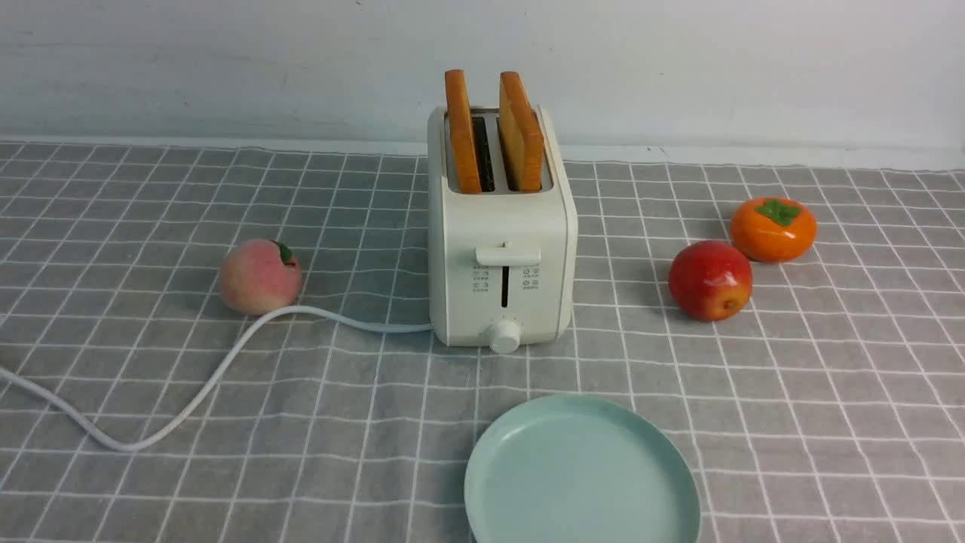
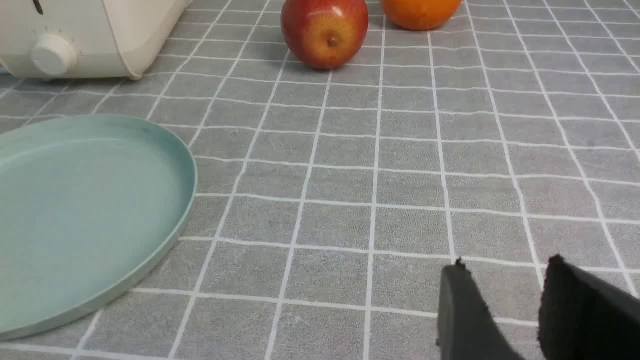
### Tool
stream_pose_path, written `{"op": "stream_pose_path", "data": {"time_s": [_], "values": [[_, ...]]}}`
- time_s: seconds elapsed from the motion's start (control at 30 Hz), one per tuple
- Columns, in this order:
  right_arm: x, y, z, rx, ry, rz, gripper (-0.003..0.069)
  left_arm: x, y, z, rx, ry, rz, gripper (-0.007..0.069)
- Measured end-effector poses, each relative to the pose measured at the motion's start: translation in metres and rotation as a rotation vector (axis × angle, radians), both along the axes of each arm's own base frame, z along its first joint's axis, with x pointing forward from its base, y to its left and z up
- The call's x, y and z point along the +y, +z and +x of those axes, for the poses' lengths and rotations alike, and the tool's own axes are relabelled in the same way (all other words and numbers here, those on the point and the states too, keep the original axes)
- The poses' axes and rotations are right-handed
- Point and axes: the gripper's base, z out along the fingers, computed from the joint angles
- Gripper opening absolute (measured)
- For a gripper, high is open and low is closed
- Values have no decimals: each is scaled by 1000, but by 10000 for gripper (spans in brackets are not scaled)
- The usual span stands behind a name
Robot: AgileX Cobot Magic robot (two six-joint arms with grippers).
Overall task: Take toasted bread from bread machine on grey coffee table place on plate.
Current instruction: 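Grasp the toast slice in the toaster and pull it up out of the slot with the right gripper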
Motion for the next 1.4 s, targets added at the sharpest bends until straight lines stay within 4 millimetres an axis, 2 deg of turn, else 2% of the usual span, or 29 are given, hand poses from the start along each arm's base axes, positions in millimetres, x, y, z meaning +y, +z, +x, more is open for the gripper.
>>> {"op": "stream_pose_path", "data": {"time_s": [1.4], "values": [[0, 0, 0, -2, 0, 0, 240, 0, 1, 1, -18, -1, 1, 238]]}}
